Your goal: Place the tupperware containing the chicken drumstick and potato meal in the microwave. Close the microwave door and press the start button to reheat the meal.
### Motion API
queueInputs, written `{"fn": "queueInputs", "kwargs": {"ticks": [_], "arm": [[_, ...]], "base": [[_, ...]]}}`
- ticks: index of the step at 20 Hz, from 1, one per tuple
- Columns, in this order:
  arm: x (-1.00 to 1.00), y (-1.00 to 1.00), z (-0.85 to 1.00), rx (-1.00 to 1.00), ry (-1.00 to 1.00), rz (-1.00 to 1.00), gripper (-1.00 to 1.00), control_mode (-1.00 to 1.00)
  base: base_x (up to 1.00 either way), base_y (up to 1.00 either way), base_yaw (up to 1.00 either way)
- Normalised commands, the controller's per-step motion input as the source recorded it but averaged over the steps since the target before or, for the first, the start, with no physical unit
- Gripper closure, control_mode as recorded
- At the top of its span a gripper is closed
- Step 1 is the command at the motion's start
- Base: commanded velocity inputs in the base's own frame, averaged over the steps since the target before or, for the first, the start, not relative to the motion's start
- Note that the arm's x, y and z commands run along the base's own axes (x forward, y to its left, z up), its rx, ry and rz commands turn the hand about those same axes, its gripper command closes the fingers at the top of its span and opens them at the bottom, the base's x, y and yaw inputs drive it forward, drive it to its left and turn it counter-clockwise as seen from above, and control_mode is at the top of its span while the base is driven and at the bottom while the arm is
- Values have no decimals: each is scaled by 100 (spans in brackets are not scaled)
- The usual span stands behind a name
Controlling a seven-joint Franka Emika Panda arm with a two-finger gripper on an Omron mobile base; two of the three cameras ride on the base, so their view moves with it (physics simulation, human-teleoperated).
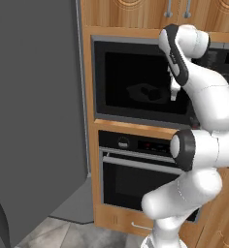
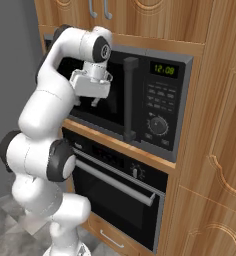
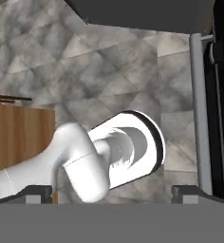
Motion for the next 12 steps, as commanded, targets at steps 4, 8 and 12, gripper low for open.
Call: {"fn": "queueInputs", "kwargs": {"ticks": [4, 8, 12], "arm": [[-100, 0, -94, -15, -65, -41, -100, -100], [-100, 1, -69, -13, -90, -38, -100, -100], [-73, 5, 23, -13, -79, -17, -100, -100]], "base": [[0, 0, 0], [0, 0, 0], [0, 0, 0]]}}
